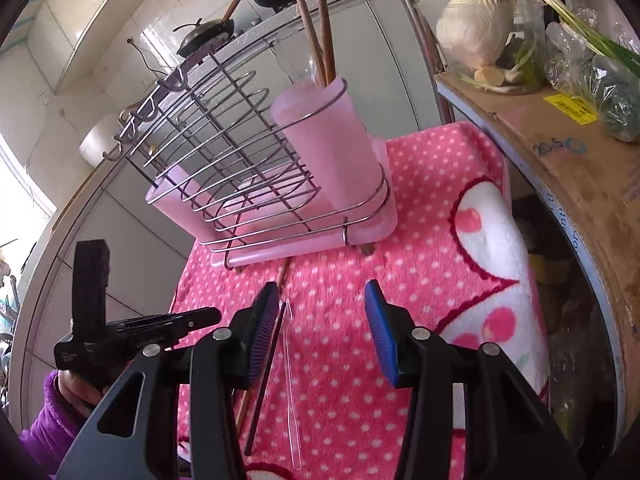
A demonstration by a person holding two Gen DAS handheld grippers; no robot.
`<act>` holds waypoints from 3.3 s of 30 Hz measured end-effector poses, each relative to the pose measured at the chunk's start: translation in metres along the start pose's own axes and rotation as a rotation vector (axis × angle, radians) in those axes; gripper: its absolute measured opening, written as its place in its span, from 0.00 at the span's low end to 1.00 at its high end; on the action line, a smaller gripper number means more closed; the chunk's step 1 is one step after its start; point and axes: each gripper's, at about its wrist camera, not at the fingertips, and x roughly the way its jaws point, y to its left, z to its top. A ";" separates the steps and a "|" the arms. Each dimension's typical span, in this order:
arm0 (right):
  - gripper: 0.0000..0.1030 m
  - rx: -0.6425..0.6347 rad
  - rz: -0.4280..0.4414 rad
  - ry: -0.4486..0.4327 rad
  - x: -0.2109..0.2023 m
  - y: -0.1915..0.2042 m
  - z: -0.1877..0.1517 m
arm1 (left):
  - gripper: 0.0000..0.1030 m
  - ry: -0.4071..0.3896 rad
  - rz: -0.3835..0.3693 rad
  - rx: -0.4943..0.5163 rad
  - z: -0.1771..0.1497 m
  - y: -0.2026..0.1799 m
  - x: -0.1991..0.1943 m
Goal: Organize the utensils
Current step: 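Grasp the black spoon with the left gripper while the right gripper grasps the clear plastic fork, then lift the black spoon with the left gripper while the right gripper lifts the clear fork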
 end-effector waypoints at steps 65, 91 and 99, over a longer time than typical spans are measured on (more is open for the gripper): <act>0.07 -0.082 -0.261 0.350 0.135 0.030 -0.017 | 0.04 -0.061 -0.075 -0.118 -0.014 0.057 -0.015; 0.06 -0.087 -0.034 -0.121 -0.003 0.029 -0.004 | 0.04 -0.287 -0.082 -0.104 -0.022 0.049 -0.085; 0.06 -0.143 0.013 -0.234 -0.039 0.054 0.004 | 0.04 -0.481 -0.092 -0.067 -0.023 0.037 -0.133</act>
